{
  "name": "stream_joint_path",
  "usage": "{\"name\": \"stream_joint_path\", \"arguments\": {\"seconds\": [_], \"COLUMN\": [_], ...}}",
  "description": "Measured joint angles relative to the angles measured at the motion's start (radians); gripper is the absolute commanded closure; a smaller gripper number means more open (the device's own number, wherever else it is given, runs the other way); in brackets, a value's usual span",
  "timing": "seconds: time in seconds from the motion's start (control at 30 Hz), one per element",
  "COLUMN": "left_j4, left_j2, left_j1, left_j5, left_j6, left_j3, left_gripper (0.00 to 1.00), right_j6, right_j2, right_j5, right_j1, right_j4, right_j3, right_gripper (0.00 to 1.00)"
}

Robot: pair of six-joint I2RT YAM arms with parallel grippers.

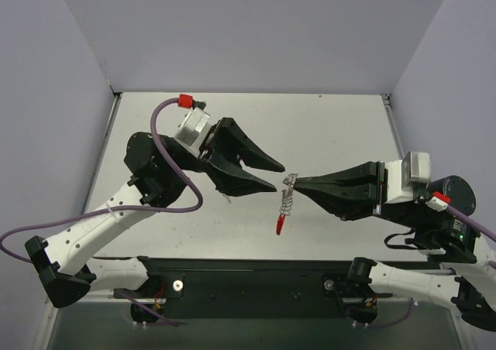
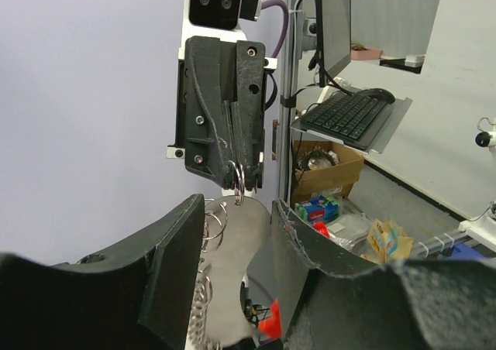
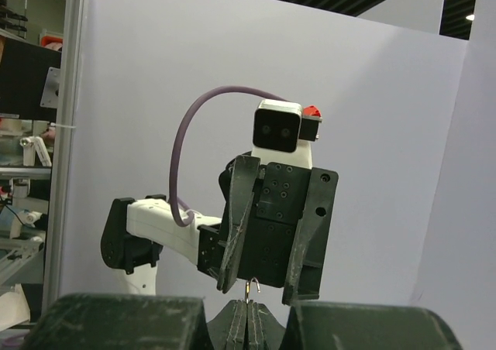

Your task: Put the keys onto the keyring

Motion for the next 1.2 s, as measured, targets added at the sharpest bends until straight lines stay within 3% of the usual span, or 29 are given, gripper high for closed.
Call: {"name": "stream_joint_path", "arguments": {"seconds": [0.97, 1.07, 1.17, 1.2], "left_j4": [0.008, -0.011, -0.028, -0.031], "left_j2": [0.018, 0.018, 0.017, 0.017], "left_j1": [-0.001, -0.002, -0.004, -0.005], "left_j5": [-0.016, -0.021, -0.024, -0.027], "left_j6": [-0.013, -0.002, 0.013, 0.018], "left_j3": [0.000, 0.000, 0.000, 0.000], "left_gripper": [0.60, 0.65, 0.77, 0.89], "right_j6": [0.010, 0.011, 0.011, 0.012], "right_j2": [0.026, 0.026, 0.026, 0.025], "right_j5": [0.003, 0.003, 0.006, 0.006], "right_j1": [0.000, 0.000, 0.000, 0.000], "right_j4": [0.062, 0.069, 0.075, 0.075], "right_j3": [-0.026, -0.030, -0.035, -0.037], "right_gripper": [1.00, 1.00, 1.00, 1.00]}}
